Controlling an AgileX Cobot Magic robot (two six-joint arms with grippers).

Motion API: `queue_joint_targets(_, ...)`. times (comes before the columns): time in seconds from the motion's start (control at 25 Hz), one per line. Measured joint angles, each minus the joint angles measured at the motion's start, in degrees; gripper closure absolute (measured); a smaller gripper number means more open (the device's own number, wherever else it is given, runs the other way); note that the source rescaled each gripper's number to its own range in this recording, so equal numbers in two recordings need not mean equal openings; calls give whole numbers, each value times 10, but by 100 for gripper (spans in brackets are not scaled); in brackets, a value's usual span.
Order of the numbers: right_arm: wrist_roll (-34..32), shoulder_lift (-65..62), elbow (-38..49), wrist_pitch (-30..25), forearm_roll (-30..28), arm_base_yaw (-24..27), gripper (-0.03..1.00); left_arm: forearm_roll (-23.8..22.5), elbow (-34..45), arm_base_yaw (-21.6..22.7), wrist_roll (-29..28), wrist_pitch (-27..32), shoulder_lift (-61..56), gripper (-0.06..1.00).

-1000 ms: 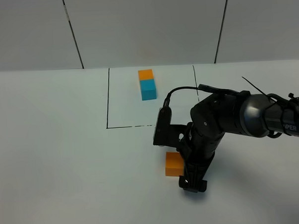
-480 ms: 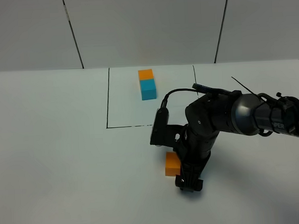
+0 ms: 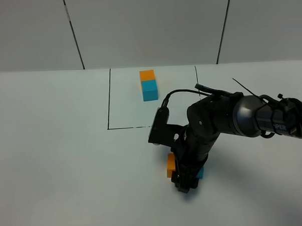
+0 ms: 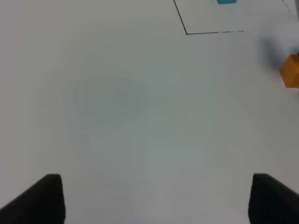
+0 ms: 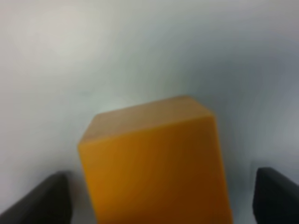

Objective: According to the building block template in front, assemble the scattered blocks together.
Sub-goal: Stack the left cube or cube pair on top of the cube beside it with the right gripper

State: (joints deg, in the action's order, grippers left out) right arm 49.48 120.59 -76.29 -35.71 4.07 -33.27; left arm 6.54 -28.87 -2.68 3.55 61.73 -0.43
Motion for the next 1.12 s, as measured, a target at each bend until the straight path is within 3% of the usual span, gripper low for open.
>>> queue_joint_targets(0.12, 0, 0, 0, 3, 5, 0, 64, 0, 0, 0, 0, 0, 0, 27)
queue_joint_targets(0.24, 0, 1, 0, 4, 6, 0, 97, 0, 0, 0, 0, 0, 0, 27)
queue_joint_targets(0.48, -33, 1, -5, 6, 7, 0, 96, 0, 0, 0, 0, 0, 0, 27)
queue_joint_targets(0.64, -223, 2, -66, -17, 21, 0, 96, 0, 0, 0, 0, 0, 0, 27)
queue_joint_targets(0.8, -515, 2, -155, -58, 27, -5, 96, 0, 0, 0, 0, 0, 0, 27)
queue_joint_targets(0.88, -617, 2, -185, -81, 26, -12, 96, 0, 0, 0, 0, 0, 0, 27)
queue_joint_targets(1.12, -746, 43, -200, -118, 0, -28, 96, 0, 0, 0, 0, 0, 0, 27)
